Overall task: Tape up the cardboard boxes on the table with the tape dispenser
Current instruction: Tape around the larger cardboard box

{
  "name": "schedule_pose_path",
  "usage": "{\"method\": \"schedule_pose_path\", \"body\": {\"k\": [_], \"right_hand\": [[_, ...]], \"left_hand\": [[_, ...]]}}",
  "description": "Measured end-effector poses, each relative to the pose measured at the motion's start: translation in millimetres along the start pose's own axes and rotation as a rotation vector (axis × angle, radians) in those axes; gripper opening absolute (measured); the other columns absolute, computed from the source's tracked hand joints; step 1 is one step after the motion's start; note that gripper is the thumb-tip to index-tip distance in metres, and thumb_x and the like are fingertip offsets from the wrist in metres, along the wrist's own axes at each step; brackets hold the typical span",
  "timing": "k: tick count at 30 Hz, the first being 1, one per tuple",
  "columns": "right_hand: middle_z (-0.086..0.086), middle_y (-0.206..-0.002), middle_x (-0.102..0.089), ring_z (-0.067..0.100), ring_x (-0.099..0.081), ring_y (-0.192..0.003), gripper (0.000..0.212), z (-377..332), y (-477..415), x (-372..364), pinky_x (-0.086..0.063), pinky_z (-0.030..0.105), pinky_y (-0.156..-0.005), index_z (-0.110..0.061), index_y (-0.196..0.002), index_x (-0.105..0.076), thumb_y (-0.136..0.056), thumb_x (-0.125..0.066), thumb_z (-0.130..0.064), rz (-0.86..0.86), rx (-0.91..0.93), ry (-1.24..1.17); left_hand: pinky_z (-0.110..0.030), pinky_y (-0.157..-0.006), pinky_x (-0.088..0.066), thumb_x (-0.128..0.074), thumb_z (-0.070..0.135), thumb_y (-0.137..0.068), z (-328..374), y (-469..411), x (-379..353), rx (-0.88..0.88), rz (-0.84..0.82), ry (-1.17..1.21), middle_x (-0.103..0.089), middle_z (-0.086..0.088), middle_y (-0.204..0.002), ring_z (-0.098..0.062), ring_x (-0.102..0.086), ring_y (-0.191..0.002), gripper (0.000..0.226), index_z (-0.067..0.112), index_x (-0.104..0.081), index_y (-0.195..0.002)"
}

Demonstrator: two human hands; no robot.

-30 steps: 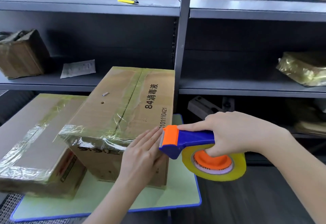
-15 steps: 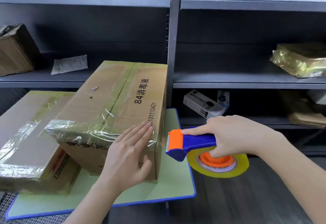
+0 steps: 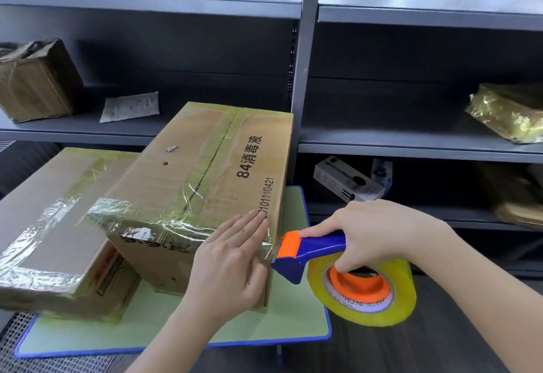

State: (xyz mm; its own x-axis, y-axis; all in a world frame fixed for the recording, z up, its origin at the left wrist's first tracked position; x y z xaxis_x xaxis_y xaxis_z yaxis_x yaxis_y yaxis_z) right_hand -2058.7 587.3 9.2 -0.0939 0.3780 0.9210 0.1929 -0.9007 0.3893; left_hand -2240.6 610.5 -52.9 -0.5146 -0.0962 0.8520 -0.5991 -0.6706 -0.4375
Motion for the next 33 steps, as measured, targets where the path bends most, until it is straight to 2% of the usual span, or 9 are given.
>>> {"method": "schedule_pose_path", "body": {"k": [3,7,11,14,17,24,28,30,33], "right_hand": [[-0.007,-0.080,-0.057,0.017,-0.053,-0.079,0.059,-3.8,-4.8,-20.4,-0.036,0.027,-0.063,-0.055,-0.128,-0.046,-0.074,-0.061,-0.039,-0.028,0.038,0.159],[-0.010,-0.068,-0.044,0.009,-0.041,-0.069,0.063,12.6,-2.6,-29.3,-0.031,0.021,-0.055,-0.057,-0.134,-0.035,-0.078,-0.057,-0.040,-0.041,-0.057,0.002],[-0.010,-0.066,-0.043,0.011,-0.043,-0.067,0.061,13.2,-3.2,-18.8,-0.029,0.020,-0.053,-0.058,-0.134,-0.035,-0.079,-0.057,-0.043,0.024,-0.074,-0.031],[-0.009,-0.068,-0.045,0.015,-0.049,-0.078,0.060,12.0,-5.6,-15.6,-0.031,0.022,-0.054,-0.054,-0.135,-0.035,-0.080,-0.056,-0.042,0.091,-0.100,-0.009],[-0.009,-0.086,-0.057,0.017,-0.054,-0.088,0.060,15.5,-2.3,-13.6,-0.040,0.028,-0.065,-0.053,-0.135,-0.035,-0.080,-0.055,-0.042,0.164,-0.124,-0.023],[-0.002,-0.077,-0.034,0.022,-0.041,-0.071,0.066,5.7,12.4,22.8,-0.030,0.028,-0.063,-0.054,-0.143,-0.016,-0.084,-0.046,-0.061,0.585,-0.323,0.104],[0.001,-0.063,-0.033,0.017,-0.031,-0.049,0.069,-19.3,4.0,44.2,-0.027,0.023,-0.047,-0.035,-0.133,-0.052,-0.078,-0.039,-0.074,1.026,-0.332,0.081],[0.004,-0.064,-0.037,0.018,-0.035,-0.049,0.063,-35.9,-5.1,55.5,-0.027,0.023,-0.046,-0.031,-0.131,-0.055,-0.084,-0.034,-0.066,1.167,-0.261,0.061],[0.009,-0.072,-0.045,0.021,-0.043,-0.061,0.053,-64.6,-30.2,67.3,-0.031,0.027,-0.053,-0.026,-0.138,-0.048,-0.092,-0.036,-0.049,1.204,-0.141,0.143]], "left_hand": [[-0.025,-0.109,-0.030,-0.042,0.024,-0.076,-3.0,1.7,-0.8,0.015,0.058,-0.014,-0.063,-0.002,-0.123,-0.012,-0.051,-0.122,0.049,0.008,-0.068,-0.115],[-0.032,-0.101,-0.041,-0.056,0.037,-0.080,4.0,-1.5,-14.0,0.067,0.239,-0.123,-0.069,-0.004,-0.111,-0.016,-0.063,-0.110,0.042,0.006,-0.073,-0.102],[-0.036,-0.096,-0.046,-0.062,0.021,-0.082,8.1,-4.7,-32.7,0.094,0.359,-0.290,-0.071,-0.010,-0.106,-0.023,-0.066,-0.104,0.024,0.002,-0.072,-0.093],[-0.037,-0.095,-0.046,-0.063,0.016,-0.082,7.3,-2.8,-36.8,0.096,0.414,-0.349,-0.071,-0.011,-0.106,-0.024,-0.067,-0.103,0.021,0.001,-0.072,-0.094],[-0.036,-0.093,-0.045,-0.063,0.017,-0.081,7.8,-4.6,-36.6,0.081,0.432,-0.334,-0.071,-0.010,-0.104,-0.024,-0.068,-0.100,0.022,0.001,-0.073,-0.092],[-0.031,-0.101,-0.043,-0.051,0.043,-0.080,5.3,-5.9,-15.3,0.009,0.201,-0.144,-0.069,-0.008,-0.110,-0.020,-0.065,-0.106,0.049,0.004,-0.073,-0.101],[-0.026,-0.094,-0.045,-0.045,0.041,-0.085,-15.2,-6.7,5.7,-0.013,0.081,-0.001,-0.068,-0.001,-0.113,-0.012,-0.063,-0.109,0.046,0.011,-0.073,-0.106],[-0.022,-0.090,-0.047,-0.044,0.040,-0.086,-34.3,-3.6,21.8,-0.010,0.053,0.000,-0.070,0.003,-0.109,-0.010,-0.063,-0.107,0.043,0.014,-0.073,-0.104],[-0.025,-0.088,-0.049,-0.040,0.037,-0.088,-75.7,7.0,45.5,0.074,0.021,-0.055,-0.071,0.005,-0.106,-0.009,-0.064,-0.106,0.043,0.015,-0.074,-0.102]]}}
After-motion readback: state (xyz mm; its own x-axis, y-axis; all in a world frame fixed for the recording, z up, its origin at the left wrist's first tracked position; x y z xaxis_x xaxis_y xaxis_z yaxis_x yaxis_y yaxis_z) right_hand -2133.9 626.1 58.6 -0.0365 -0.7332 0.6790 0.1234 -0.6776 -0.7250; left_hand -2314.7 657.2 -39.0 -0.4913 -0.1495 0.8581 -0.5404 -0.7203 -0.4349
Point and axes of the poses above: each hand's wrist, its own y-axis away from the middle knuckle, its own x-axis out of the back of the hand, z = x × y, the point moved 4 cm from there along -y, towards the middle knuckle
